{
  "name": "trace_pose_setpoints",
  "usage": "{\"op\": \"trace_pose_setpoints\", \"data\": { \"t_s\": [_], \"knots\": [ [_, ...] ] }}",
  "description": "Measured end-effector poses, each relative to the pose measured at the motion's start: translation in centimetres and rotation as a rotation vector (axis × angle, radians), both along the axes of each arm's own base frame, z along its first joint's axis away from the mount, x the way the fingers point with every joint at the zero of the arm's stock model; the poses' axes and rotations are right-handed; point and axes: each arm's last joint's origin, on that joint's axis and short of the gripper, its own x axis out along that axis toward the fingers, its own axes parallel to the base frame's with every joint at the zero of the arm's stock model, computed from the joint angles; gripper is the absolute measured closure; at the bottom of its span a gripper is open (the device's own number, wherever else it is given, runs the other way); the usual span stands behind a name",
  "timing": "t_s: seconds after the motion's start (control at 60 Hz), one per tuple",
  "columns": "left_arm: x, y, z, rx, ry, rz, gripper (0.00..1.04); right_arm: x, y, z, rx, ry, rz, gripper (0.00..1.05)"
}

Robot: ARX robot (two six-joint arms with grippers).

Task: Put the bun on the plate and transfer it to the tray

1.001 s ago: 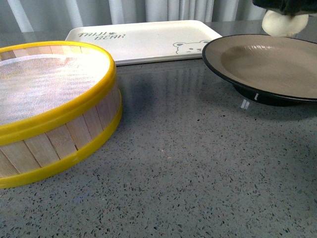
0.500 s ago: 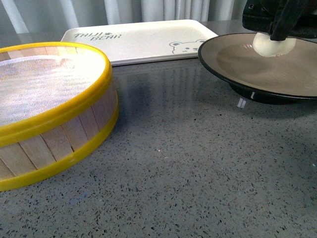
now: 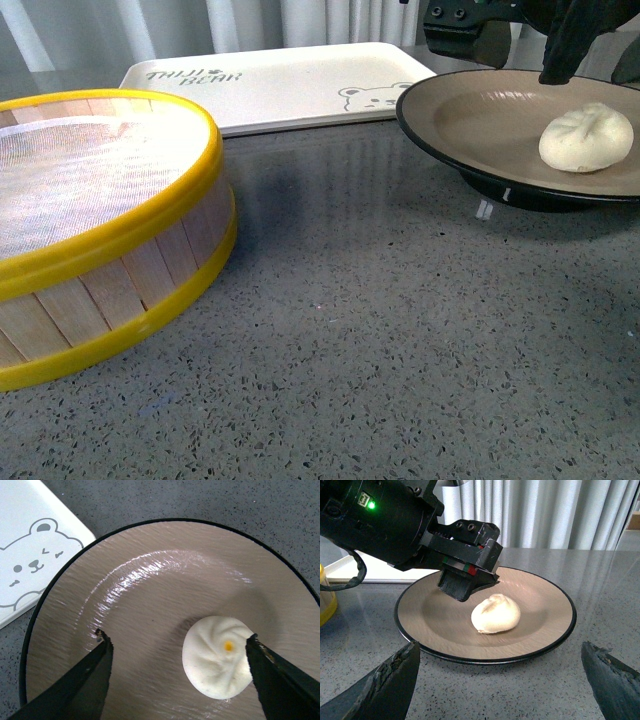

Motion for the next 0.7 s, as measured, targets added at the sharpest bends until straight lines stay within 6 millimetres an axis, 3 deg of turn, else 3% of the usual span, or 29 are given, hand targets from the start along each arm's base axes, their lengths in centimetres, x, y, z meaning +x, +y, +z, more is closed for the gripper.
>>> {"op": "trace_pose_setpoints", "data": {
  "t_s": [0.1, 0.25, 0.417, 0.517, 0.701],
  "knots": [
    [0.0, 0.3, 0.9, -0.031, -0.008, 0.006, 0.05, 0.0, 0.0, 0.0, 0.000, 0.000, 0.000, 0.09],
    [0.4, 1.6, 2.3, -0.079, -0.029, 0.040, 0.07, 0.0, 0.0, 0.0, 0.000, 0.000, 0.000, 0.09],
    [0.6, 4.3, 4.2, -0.110, -0.071, 0.115, 0.07, 0.0, 0.0, 0.0, 0.000, 0.000, 0.000, 0.09],
    [0.7, 6.8, 5.2, -0.122, -0.099, 0.173, 0.07, 0.0, 0.0, 0.0, 0.000, 0.000, 0.000, 0.09],
    [1.0, 14.5, 7.9, -0.142, -0.184, 0.371, 0.07, 0.0, 0.0, 0.0, 0.000, 0.000, 0.000, 0.09]
  ]
}}
